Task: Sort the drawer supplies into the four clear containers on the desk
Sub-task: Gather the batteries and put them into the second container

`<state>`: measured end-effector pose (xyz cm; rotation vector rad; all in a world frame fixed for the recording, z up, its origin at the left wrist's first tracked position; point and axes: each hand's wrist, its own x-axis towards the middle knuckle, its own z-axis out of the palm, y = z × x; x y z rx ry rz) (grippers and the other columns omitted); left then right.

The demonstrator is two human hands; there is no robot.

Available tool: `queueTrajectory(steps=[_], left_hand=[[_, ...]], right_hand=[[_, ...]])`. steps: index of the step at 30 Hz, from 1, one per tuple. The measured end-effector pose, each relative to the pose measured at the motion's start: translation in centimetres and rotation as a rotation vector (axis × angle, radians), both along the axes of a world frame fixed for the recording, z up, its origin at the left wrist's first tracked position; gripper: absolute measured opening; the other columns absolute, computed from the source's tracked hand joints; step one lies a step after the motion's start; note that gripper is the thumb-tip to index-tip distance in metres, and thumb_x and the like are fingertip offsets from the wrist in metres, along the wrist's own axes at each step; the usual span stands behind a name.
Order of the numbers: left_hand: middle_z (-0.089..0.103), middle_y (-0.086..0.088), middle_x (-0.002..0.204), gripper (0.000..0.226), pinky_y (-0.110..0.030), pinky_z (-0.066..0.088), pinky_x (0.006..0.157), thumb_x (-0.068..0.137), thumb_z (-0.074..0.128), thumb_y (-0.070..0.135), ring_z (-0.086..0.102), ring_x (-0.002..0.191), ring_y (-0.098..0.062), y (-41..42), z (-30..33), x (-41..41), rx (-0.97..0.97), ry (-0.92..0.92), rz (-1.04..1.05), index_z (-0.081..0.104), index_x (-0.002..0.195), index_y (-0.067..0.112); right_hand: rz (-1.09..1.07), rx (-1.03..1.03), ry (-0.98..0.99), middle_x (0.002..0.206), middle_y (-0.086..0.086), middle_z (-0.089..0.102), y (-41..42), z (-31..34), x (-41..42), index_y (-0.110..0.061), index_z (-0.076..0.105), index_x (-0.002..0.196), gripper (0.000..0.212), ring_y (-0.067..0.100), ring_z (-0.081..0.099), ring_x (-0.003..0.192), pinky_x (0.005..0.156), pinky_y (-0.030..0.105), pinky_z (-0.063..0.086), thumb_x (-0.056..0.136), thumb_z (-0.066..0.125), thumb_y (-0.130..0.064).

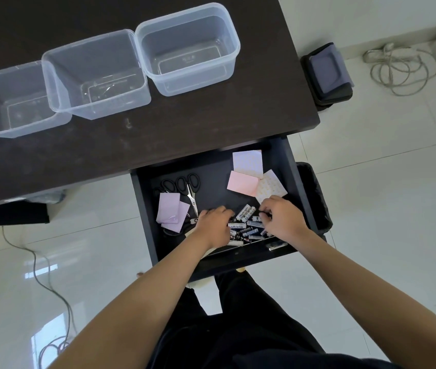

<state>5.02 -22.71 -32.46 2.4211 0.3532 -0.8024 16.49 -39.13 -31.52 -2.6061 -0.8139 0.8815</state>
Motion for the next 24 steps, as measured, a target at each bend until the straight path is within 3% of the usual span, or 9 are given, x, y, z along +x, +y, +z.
queueTrajectory(steps=[5, 10, 15, 20, 24], left_hand=[[0.052, -0.007, 0.128, 0.05, -0.037, 0.041, 0.103, 0.086, 0.048, 0.008, 0.053, 0.117, -0.026, -0.6, 0.0, -0.4, -0.161, 0.029, 0.075, 0.045, 0.135, 0.014], [0.038, -0.007, 0.136, 0.062, -0.042, 0.041, 0.102, 0.086, 0.053, 0.015, 0.05, 0.116, -0.031, -1.3, -0.1, 0.0, -0.109, -0.015, 0.136, 0.03, 0.143, 0.019], [0.03, -0.002, 0.143, 0.073, -0.046, 0.037, 0.106, 0.085, 0.056, 0.019, 0.036, 0.129, -0.029, -2.1, -0.2, 1.3, -0.089, -0.017, 0.023, 0.019, 0.149, 0.021], [0.029, 0.0, 0.144, 0.075, -0.049, 0.037, 0.105, 0.086, 0.057, 0.021, 0.032, 0.13, -0.028, -2.4, -0.5, 2.2, -0.105, -0.008, 0.066, 0.017, 0.149, 0.022], [0.033, -0.003, 0.141, 0.073, -0.047, 0.037, 0.106, 0.083, 0.058, 0.016, 0.034, 0.129, -0.029, -2.2, -0.6, 1.8, -0.124, -0.005, 0.1, 0.023, 0.147, 0.019]], right_hand=[[0.004, -0.259, -0.034, 0.121, 0.012, 0.045, 0.0, 0.4, 0.1, -0.006, 0.055, 0.112, 0.027, 0.031, 0.059, 0.094, 0.068, 0.033, 0.046, 0.09, 0.054, -0.022], [-0.118, -0.097, 0.12, 0.12, 0.013, 0.046, -0.4, -0.3, 0.2, -0.008, 0.058, 0.105, 0.02, 0.028, 0.059, 0.081, 0.076, 0.031, 0.049, 0.085, 0.059, -0.011], [-0.089, -0.065, 0.103, 0.131, 0.006, 0.047, -0.9, -0.2, 0.4, -0.008, 0.057, 0.119, 0.035, 0.026, 0.057, 0.105, 0.087, 0.034, 0.049, 0.084, 0.057, -0.005], [0.058, -0.063, 0.136, 0.143, -0.003, 0.037, -0.5, -0.4, 0.4, -0.02, 0.037, 0.142, 0.067, 0.027, 0.045, 0.119, 0.093, 0.042, 0.049, 0.08, 0.055, -0.004], [0.103, -0.098, 0.143, 0.138, -0.003, 0.039, 0.0, -0.5, 0.5, -0.02, 0.038, 0.139, 0.064, 0.027, 0.041, 0.118, 0.091, 0.043, 0.048, 0.08, 0.056, -0.004]])
